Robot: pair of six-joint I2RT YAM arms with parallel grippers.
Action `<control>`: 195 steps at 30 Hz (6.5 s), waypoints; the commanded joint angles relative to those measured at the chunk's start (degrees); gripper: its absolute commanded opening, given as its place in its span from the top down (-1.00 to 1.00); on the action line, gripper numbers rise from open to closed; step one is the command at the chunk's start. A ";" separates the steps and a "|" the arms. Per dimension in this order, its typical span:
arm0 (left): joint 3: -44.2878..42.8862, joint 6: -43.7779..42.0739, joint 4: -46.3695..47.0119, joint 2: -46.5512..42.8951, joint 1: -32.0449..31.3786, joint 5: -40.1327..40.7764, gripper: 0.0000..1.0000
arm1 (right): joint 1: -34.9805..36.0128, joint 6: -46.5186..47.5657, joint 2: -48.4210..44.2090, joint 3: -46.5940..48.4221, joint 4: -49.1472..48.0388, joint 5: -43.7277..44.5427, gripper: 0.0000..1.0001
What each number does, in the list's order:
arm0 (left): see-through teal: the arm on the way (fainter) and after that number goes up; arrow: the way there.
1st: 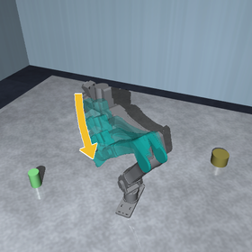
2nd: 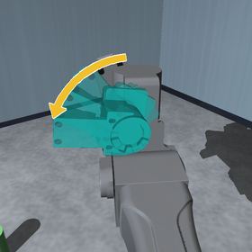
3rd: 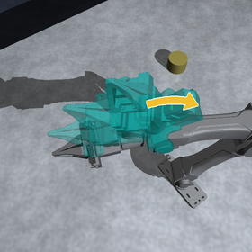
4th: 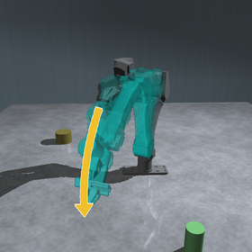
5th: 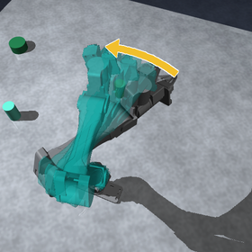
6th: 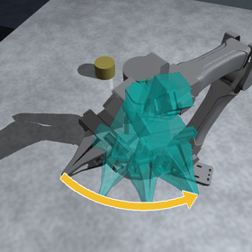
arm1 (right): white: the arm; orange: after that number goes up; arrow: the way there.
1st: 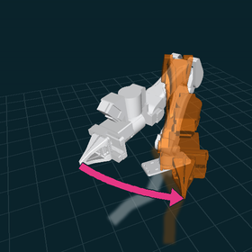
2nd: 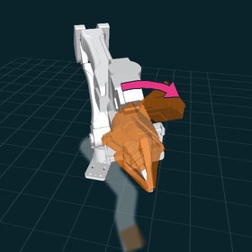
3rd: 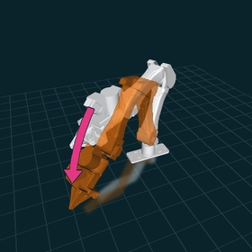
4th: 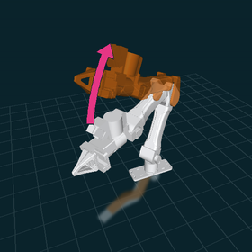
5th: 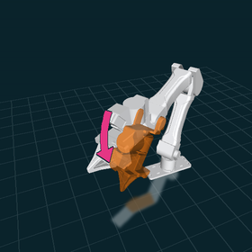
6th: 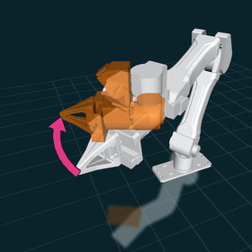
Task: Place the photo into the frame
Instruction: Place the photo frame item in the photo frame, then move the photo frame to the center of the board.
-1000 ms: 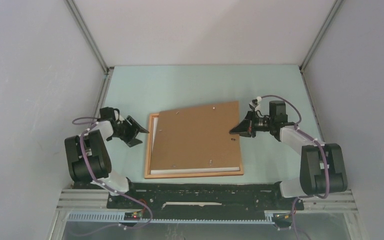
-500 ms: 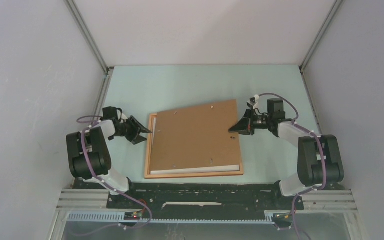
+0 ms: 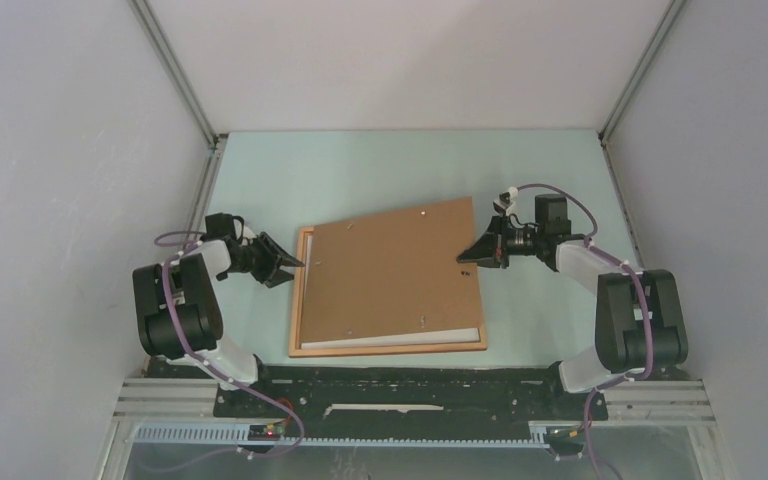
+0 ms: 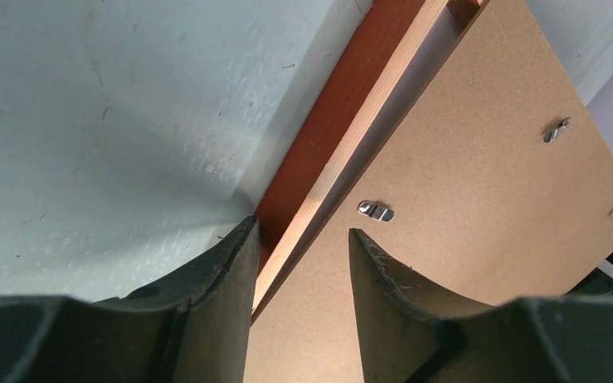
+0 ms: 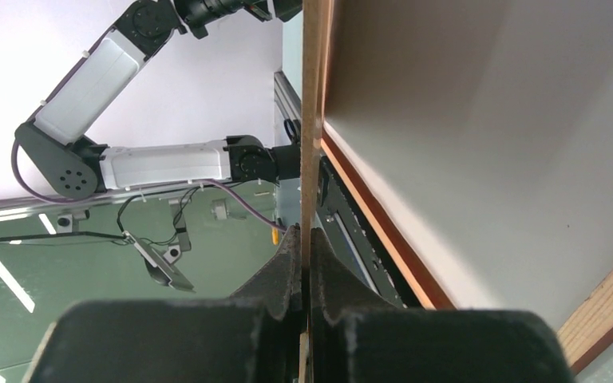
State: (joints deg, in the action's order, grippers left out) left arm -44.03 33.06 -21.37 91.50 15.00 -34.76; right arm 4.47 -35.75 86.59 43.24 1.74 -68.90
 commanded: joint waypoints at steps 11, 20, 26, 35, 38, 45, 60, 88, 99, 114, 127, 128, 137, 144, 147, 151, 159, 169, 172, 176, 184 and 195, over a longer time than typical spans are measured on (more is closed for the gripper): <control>0.17 0.52 1.78 -2.03 -0.32 -2.24 0.09 | 0.84 -0.99 -3.43 3.02 0.96 -3.81 1.00; 0.26 0.52 1.77 -2.12 -0.29 -2.33 0.13 | 2.93 2.82 0.69 3.94 3.73 -2.75 1.00; 0.34 0.61 1.97 -1.97 -0.39 -2.50 0.14 | 3.26 2.01 5.13 3.95 0.13 -3.28 1.00; 0.35 0.63 2.04 -1.77 -1.00 -2.68 0.16 | 4.07 4.30 10.05 7.17 2.20 -1.13 0.96; 0.35 0.82 2.12 -1.77 -1.12 -2.70 0.17 | 4.06 6.37 10.00 7.39 4.80 1.87 0.74; 0.35 1.04 2.36 -2.06 -1.15 -2.99 0.17 | 4.45 9.47 7.66 7.51 9.10 8.72 0.11; 0.52 1.13 2.45 -2.98 -1.18 -3.40 0.15 | 5.41 17.14 4.33 12.79 23.31 20.99 -0.54; 0.70 0.98 2.37 -3.73 -1.14 -3.56 0.15 | 9.97 22.27 1.95 16.76 35.52 40.05 -0.63; 0.87 0.95 2.34 -4.58 -1.12 -3.55 0.11 | 17.95 20.29 0.09 14.46 35.07 59.43 -0.62; 0.76 1.24 2.77 -3.88 -1.18 -4.17 0.13 | 26.04 19.30 7.49 12.29 32.80 66.09 -0.32; 0.83 1.65 3.43 -3.17 -1.17 -4.87 0.18 | 26.93 16.89 10.42 13.39 30.87 68.90 -0.04; 0.79 1.71 3.43 -3.25 -1.18 -4.88 0.18 | 26.83 16.60 10.50 13.48 30.86 68.86 0.01; 0.96 1.71 3.61 -3.26 -1.14 -5.05 0.20 | 24.88 13.29 10.47 14.05 29.89 65.85 0.70; 1.05 1.84 3.74 -3.36 -1.18 -5.18 0.21 | 24.65 12.06 9.19 14.06 29.16 65.40 0.66; 1.05 1.90 3.86 -3.18 -1.18 -5.30 0.22 | 24.08 10.44 8.87 14.06 28.88 64.85 0.96; 1.14 2.12 4.12 -3.09 -1.13 -5.57 0.22 | 23.64 6.82 8.35 14.06 28.93 64.71 1.00; 1.32 2.32 4.36 -3.19 -1.19 -5.84 0.23 | 21.86 0.68 5.09 10.39 23.20 60.28 0.82; 1.49 2.54 4.80 -3.42 -1.20 -6.19 0.24 | 23.01 2.06 3.00 11.28 23.32 64.09 -0.15; 1.49 2.59 4.81 -3.39 -1.20 -6.15 0.24 | 24.02 2.77 4.90 13.09 25.45 67.52 -0.25; 1.49 2.54 4.83 -3.50 -1.18 -6.19 0.24 | 24.83 3.32 8.08 15.53 27.91 70.52 -0.27; 0.52 1.31 3.23 -6.06 -1.07 -3.84 0.16 | 25.90 3.62 11.42 17.50 31.39 72.22 -0.21; 0.82 1.25 2.00 -8.68 2.40 -0.57 -0.34 | 27.11 4.00 11.20 16.84 32.85 72.21 0.01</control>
State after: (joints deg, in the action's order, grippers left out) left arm -43.81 34.50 -18.92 84.75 16.08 -37.04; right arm 30.89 -32.51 97.95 59.33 33.23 1.67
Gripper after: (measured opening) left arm 0.633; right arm 0.491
